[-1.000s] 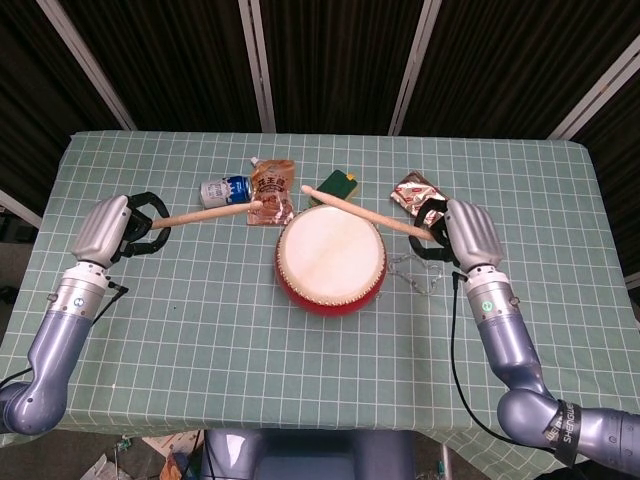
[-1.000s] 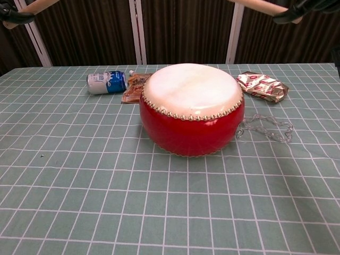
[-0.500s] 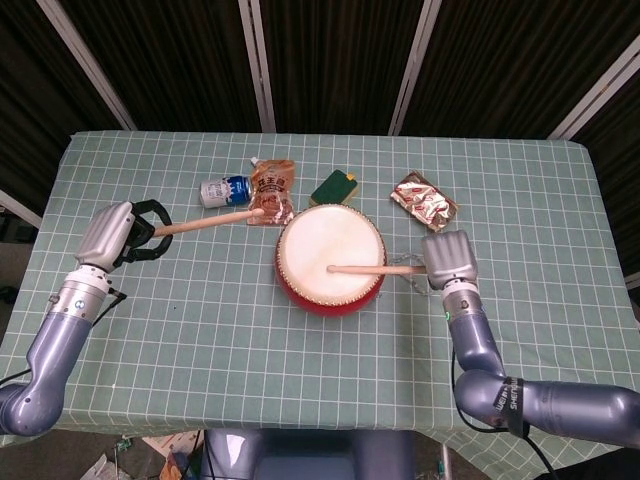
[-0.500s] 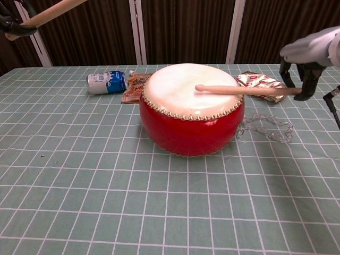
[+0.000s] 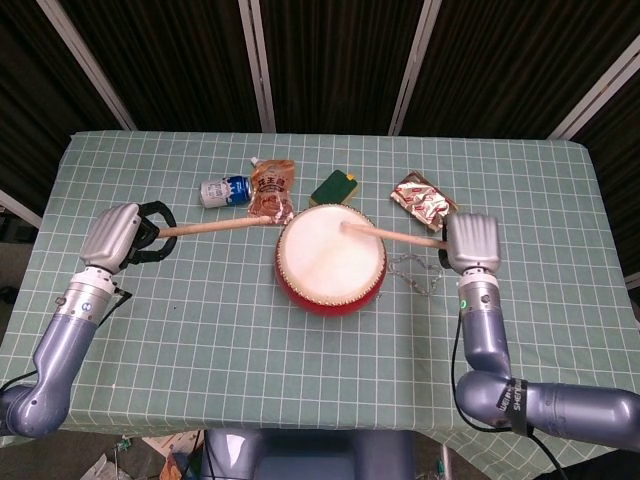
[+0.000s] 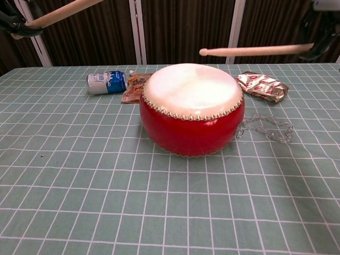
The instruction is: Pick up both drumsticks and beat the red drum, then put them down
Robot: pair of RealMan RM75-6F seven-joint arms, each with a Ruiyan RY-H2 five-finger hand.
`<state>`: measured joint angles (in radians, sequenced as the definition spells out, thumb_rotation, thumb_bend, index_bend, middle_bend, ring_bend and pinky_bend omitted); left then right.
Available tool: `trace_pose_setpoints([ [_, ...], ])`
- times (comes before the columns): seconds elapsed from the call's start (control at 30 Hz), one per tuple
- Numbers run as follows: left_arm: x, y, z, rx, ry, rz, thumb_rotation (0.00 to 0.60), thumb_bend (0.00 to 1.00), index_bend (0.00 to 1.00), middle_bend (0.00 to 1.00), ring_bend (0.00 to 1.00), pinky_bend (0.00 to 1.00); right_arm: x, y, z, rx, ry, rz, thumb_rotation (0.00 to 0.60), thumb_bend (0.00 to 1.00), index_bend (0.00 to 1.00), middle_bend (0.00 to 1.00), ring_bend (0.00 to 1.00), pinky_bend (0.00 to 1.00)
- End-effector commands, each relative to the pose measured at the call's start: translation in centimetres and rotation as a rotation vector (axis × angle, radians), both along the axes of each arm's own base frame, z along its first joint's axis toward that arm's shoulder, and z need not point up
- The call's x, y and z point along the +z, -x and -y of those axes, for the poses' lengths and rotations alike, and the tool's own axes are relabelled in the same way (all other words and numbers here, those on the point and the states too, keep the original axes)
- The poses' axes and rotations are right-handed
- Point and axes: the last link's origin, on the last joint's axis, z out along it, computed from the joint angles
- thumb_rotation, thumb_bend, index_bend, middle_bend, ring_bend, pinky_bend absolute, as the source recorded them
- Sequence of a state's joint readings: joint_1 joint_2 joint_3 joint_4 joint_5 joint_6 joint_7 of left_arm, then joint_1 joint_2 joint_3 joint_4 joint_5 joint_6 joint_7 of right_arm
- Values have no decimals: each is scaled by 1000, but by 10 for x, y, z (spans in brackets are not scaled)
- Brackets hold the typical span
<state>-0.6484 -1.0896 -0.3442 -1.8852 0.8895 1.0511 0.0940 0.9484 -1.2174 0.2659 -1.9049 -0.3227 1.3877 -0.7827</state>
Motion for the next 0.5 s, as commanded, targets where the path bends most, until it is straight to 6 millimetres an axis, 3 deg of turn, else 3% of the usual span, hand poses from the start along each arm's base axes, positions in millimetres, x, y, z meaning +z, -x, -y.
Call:
trace_pose_setpoints([
  [0.03, -5, -9, -2, -17, 1, -1, 600, 543, 778, 1000, 1000, 1000, 34, 12, -19, 27, 103, 137, 600, 620, 985, 1000, 1000, 1000],
  [0.5, -45, -75, -32, -111, -10, -99, 600, 543, 778, 1000, 1000, 1000, 53, 61, -43, 13, 125, 272, 600, 620, 985, 1000, 1000, 1000],
])
